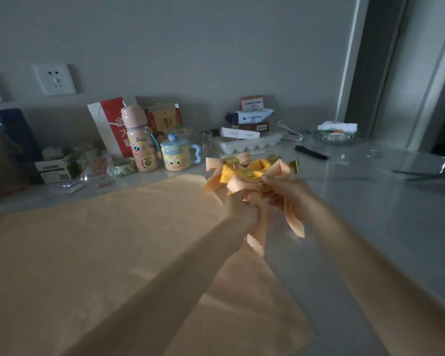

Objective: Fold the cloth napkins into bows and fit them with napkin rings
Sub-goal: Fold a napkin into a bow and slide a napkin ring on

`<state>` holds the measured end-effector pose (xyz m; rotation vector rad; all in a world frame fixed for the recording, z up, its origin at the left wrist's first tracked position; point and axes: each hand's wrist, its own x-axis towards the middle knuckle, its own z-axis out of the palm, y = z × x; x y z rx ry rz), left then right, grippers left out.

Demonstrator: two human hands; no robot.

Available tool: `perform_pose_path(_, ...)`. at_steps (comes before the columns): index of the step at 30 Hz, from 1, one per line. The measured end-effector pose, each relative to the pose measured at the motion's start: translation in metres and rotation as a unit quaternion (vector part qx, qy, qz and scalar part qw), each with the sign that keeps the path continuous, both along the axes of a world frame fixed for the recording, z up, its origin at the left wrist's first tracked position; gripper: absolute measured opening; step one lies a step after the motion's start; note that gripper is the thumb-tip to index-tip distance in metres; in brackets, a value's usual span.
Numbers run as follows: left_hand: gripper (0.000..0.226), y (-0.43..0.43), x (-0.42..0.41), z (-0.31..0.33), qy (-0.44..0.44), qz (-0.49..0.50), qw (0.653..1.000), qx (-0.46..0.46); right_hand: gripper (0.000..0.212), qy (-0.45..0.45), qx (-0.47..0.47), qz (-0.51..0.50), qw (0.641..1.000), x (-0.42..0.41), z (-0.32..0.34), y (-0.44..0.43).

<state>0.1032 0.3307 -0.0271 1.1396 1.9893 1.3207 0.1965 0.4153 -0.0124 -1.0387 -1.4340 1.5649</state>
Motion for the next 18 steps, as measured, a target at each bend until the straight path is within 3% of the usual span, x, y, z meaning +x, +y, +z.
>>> perform_pose_path(1, 0.024, 0.013, 0.009, -0.005, 0.034, 0.011, 0.999, -0.005, 0.034, -0.014, 0.02, -0.013, 1.0, 0.001, -0.003, 0.013)
perform_pose_path(3, 0.026, 0.024, 0.02, -0.011, 0.122, 0.044, 0.991, -0.023, 0.02, -0.128, 0.111, -0.044, 0.984, -0.002, -0.013, 0.032)
perform_pose_path(5, 0.029, 0.031, 0.025, -0.017, 0.241, 0.055, 0.967, -0.065, 0.025, -0.292, 0.212, -0.075, 0.93, -0.005, -0.021, 0.041)
perform_pose_path(7, 0.029, 0.039, 0.025, -0.023, 0.319, 0.069, 0.939, -0.11, 0.035, -0.386, 0.26, -0.096, 0.88, -0.005, -0.026, 0.052)
perform_pose_path(12, 0.032, 0.053, 0.018, -0.023, 0.273, 0.037, 0.948, -0.158, 0.063, -0.437, 0.242, 0.016, 0.866, 0.014, -0.028, 0.074)
perform_pose_path(15, 0.041, 0.037, 0.021, -0.013, 0.285, 0.0, 0.945, -0.159, 0.065, -0.47, 0.269, 0.062, 0.838, 0.03, -0.023, 0.074)
perform_pose_path(18, 0.036, -0.004, 0.026, -0.005, 0.312, -0.04, 0.942, -0.113, 0.064, -0.496, 0.271, 0.076, 0.822, 0.036, -0.016, 0.063)
